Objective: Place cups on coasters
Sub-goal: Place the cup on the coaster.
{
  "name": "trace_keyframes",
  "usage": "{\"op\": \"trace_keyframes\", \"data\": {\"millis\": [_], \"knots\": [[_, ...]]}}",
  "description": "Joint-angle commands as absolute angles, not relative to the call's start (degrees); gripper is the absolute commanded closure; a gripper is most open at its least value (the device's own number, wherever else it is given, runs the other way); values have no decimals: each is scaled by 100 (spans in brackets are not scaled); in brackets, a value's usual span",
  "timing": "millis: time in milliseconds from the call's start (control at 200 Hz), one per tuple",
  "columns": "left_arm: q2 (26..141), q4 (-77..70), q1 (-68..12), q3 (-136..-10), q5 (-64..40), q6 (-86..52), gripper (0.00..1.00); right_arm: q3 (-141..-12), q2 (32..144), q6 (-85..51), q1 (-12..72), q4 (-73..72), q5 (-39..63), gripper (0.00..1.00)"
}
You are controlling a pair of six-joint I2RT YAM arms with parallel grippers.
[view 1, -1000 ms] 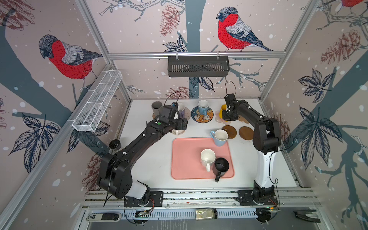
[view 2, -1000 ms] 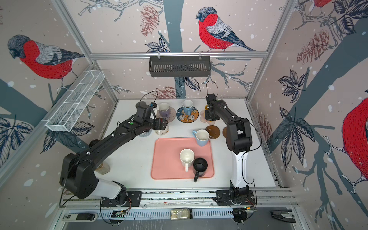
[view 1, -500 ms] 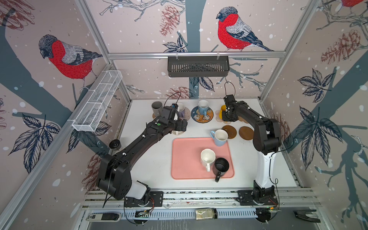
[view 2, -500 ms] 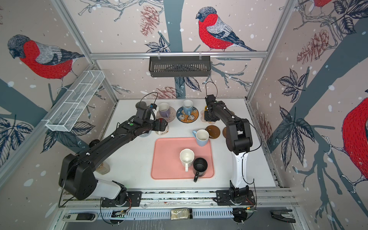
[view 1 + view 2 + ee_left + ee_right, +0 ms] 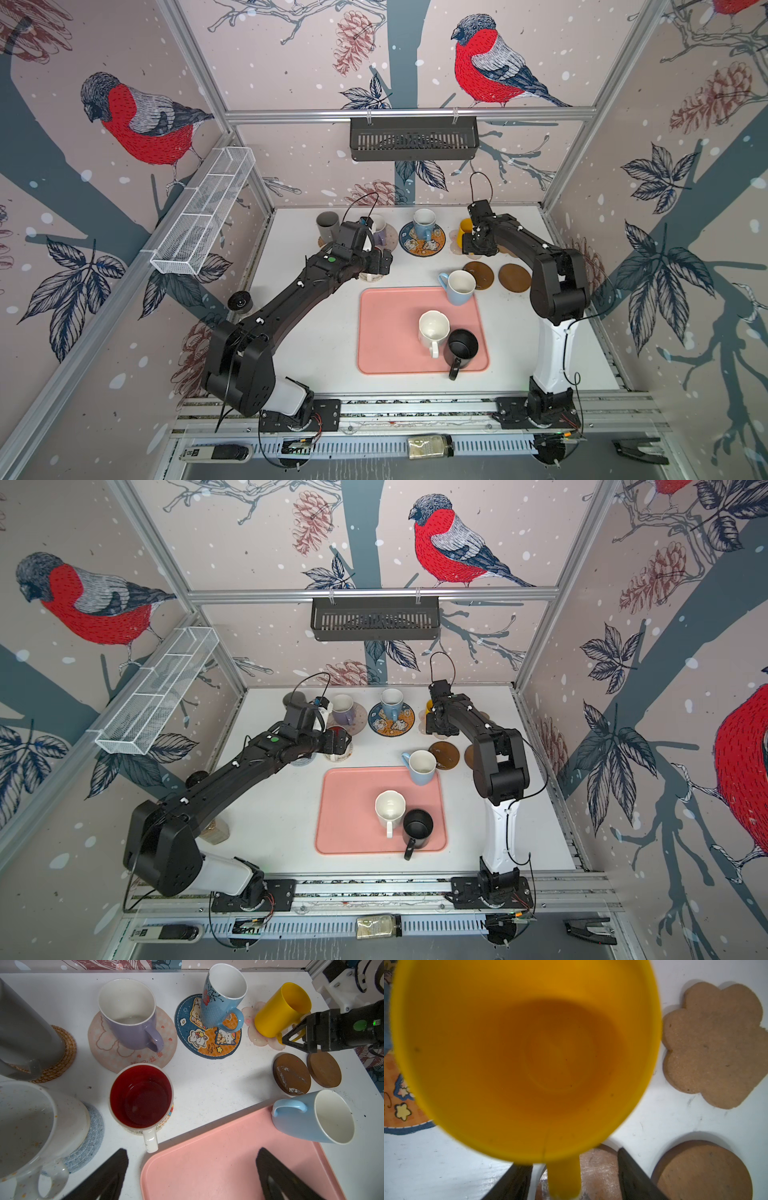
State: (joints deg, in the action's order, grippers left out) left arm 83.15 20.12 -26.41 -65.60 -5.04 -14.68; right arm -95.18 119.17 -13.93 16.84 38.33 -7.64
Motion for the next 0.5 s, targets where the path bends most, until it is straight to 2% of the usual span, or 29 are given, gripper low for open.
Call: {"op": "trace_keyframes", "data": {"millis": [0,300,370,495], "knots": [[8288,2002,-2636,-6607,-648,-1364,3,-9525,11785,-1432,1687,3722,-895,30],[8177,2244,-2661,-6683,-721,-1413,9,-9314,10934,-1560,1696,3858,-1114,30],[8132,2280,-2681,-6641,-720,-1415,11,-9142,10612,-1608,1718,3867,-1117,34],[8039,2299,-2817,-6542,-708,-1455,13,-8827,10067,-1676,1872,3948,-1136,47]]}}
